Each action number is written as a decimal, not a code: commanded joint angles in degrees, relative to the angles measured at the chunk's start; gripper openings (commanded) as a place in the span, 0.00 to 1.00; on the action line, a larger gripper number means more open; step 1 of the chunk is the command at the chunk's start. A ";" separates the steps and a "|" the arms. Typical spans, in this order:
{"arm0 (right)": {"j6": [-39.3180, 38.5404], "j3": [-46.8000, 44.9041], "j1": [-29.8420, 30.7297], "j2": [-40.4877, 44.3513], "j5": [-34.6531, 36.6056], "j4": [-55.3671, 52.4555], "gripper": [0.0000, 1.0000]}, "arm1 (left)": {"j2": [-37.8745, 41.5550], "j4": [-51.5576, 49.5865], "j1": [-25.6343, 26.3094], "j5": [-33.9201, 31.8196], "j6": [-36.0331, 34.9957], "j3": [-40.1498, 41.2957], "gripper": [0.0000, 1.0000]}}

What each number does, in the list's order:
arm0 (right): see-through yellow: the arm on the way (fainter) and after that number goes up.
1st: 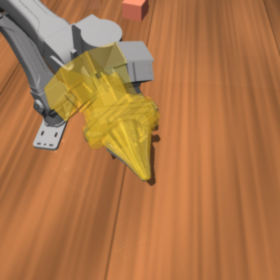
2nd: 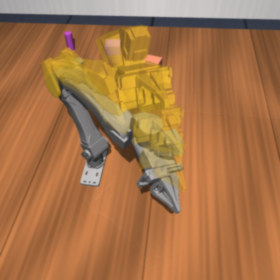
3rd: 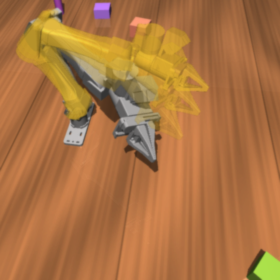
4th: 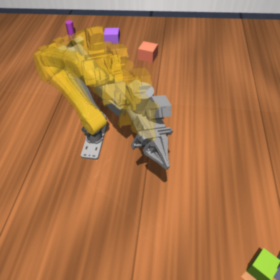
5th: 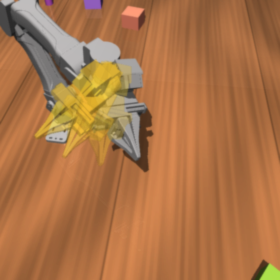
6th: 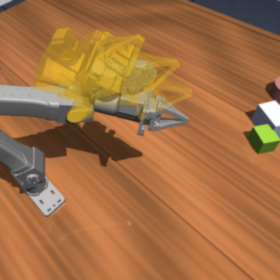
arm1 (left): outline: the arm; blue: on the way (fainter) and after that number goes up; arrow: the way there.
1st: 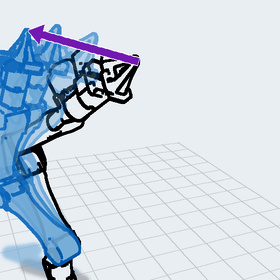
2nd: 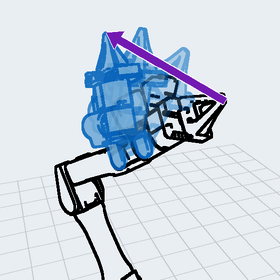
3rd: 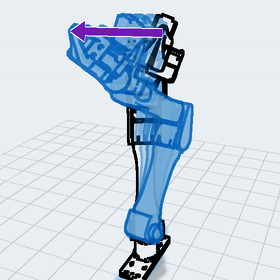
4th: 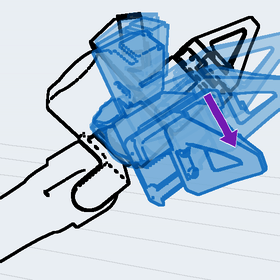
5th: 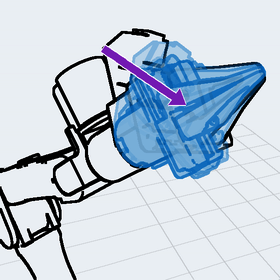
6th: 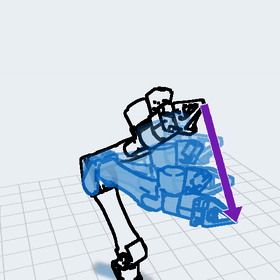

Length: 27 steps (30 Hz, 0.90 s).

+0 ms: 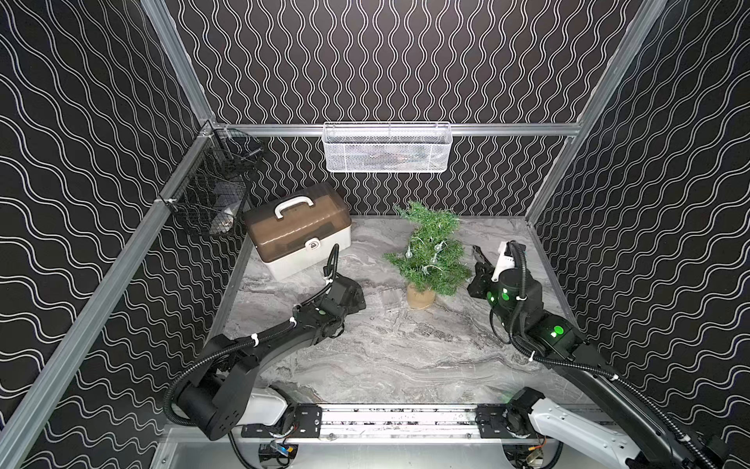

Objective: Remove string lights from the small christmas tree
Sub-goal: Remove the light string from the Christmas tree.

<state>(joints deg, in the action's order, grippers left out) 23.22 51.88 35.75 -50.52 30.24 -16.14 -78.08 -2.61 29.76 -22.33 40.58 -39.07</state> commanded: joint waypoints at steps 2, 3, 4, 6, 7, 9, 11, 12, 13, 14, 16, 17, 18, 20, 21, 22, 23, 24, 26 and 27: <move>-4.27 4.48 -0.06 -1.15 3.44 2.12 0.00 | 0.64 0.02 0.03 -0.96 -0.03 -0.48 0.99; -5.12 5.27 -0.06 -1.24 3.49 2.29 0.00 | 0.71 -0.03 -0.01 -0.91 -0.06 -0.46 0.99; -6.20 6.19 -0.06 -1.29 3.38 2.51 0.00 | 0.79 -0.15 0.03 -0.96 -0.05 -0.44 0.99; -8.07 8.16 -0.06 -1.50 2.09 2.31 0.00 | 0.90 -0.14 0.04 -0.96 -0.02 -0.41 0.99; -8.98 9.42 -0.06 -1.83 0.90 1.81 0.00 | 0.97 -0.12 0.03 -0.88 -0.01 -0.46 0.99; -10.13 11.84 -0.06 -2.46 -1.99 0.39 0.00 | 0.96 -0.03 -0.03 -0.79 0.11 -0.44 0.99; -11.10 14.39 -0.06 -3.16 -6.28 -1.00 0.00 | 0.86 0.01 0.04 -0.62 0.20 -0.56 0.99; -11.39 15.45 -0.06 -3.50 -8.45 -1.53 0.00 | 0.80 0.06 -0.01 -0.61 0.20 -0.57 0.99; -11.69 16.34 -0.06 -3.75 -10.93 -2.04 0.00 | 0.76 -0.04 0.02 -0.48 0.20 -0.70 0.99; -12.03 16.83 -0.06 -3.92 -13.39 -2.13 0.00 | 0.67 -0.17 0.00 -0.45 0.23 -0.82 0.99; -12.65 17.69 -0.06 -4.30 -18.81 -2.11 0.00 | 0.64 -0.16 0.09 -0.18 0.16 -0.99 0.99; -12.81 18.02 -0.06 -4.53 -20.66 -2.05 0.00 | 0.58 -0.13 -0.03 -0.13 0.20 -1.06 0.99; -12.98 18.48 -0.06 -4.93 -23.00 -2.12 0.00 | 0.64 -0.15 0.04 -0.06 0.24 -1.12 0.99; -12.96 19.84 -0.06 -6.04 -26.22 -2.72 0.00 | 0.65 -0.19 0.01 0.09 0.28 -1.20 0.99; -12.94 20.65 0.01 -6.76 -27.89 -3.08 0.00 | 0.65 -0.21 -0.01 0.09 0.29 -1.26 0.99; -12.79 21.59 0.02 -7.41 -29.49 -3.32 0.00 | 0.61 -0.21 0.03 0.15 0.29 -1.28 0.99; -12.57 22.36 0.02 -8.00 -30.75 -3.28 0.00 | 0.68 -0.24 0.04 0.14 0.29 -1.31 0.99; -12.35 23.32 0.02 -8.51 -32.00 -3.05 0.00 | 0.74 -0.23 0.05 0.12 0.29 -1.35 0.99; -11.62 25.53 0.02 -9.64 -32.27 -2.46 0.00 | 0.74 -0.19 0.04 0.23 0.29 -1.31 0.99; -11.24 26.91 0.02 -10.35 -30.79 -2.32 0.00 | 0.66 -0.20 0.01 0.12 0.29 -1.35 0.99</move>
<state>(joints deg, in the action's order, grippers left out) 11.16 76.27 35.68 -59.81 1.67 -19.53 -77.58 -3.03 29.76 -21.89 40.58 -40.03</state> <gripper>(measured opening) 0.050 0.991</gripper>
